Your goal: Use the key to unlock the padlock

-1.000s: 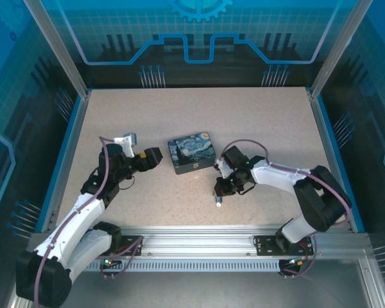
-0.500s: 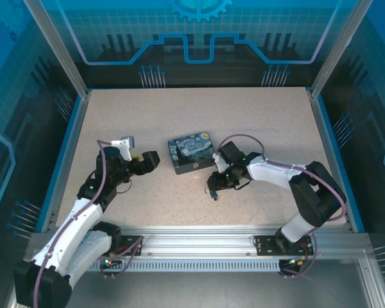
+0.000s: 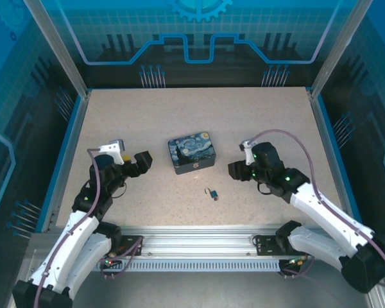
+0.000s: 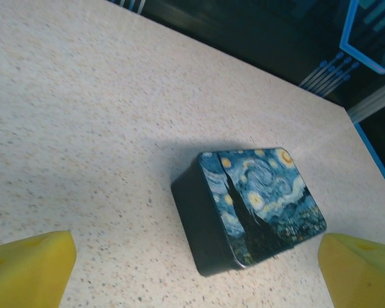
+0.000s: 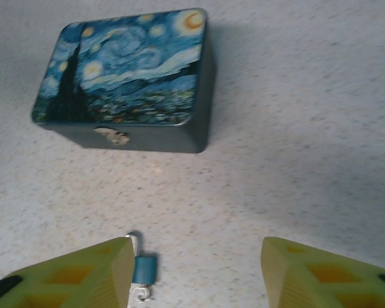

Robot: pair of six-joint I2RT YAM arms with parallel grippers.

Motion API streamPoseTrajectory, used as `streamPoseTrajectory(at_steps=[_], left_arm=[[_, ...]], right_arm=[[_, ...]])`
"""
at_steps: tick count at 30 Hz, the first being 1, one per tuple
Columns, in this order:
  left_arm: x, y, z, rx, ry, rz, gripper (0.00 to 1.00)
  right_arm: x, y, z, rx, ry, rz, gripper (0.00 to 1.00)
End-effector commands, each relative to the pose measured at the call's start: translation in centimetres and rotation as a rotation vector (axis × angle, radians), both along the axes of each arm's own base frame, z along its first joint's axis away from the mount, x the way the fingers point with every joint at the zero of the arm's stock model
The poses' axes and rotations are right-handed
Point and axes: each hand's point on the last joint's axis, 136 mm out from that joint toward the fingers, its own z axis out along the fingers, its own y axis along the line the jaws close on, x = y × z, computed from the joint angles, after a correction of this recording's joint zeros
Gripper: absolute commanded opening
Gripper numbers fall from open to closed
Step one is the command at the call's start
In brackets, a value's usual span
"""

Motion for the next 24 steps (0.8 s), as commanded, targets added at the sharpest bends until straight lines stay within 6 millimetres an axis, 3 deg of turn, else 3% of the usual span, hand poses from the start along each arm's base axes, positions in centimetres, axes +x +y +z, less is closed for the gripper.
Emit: streamPoseTrajectory(at_steps=[1,7,13,20,24], left_arm=[[0.1,2.5,-0.4,0.102,-0.028,0.106,0.99],[0.9,5.9,-1.9,0.24,-0.05,0.27,0.99],[1.6,8.8,-3.6,0.38,-0.101,0.417,0.99],[3.0,9.2,-5.5,0.504,-0.097,0.399,0.99],[4.8,7.5,-7.3,0.479,-0.096,0.28,0.99]], right_arm=[[0.5,-2.5,-0.1,-0.049,-0.095,-0.052,0.65],[1.2,-6.9,0.2,-0.063,-0.189,-0.192,0.98],[2.5,-11.2,-0.6,-0.132,-0.279,-0.32,1.0],[5.1,-14.6,-3.1,-0.172,-0.287,-0.444,1.0],[6.7,-15.8,-4.9,-0.155,-0.345,-0.513,1.0]])
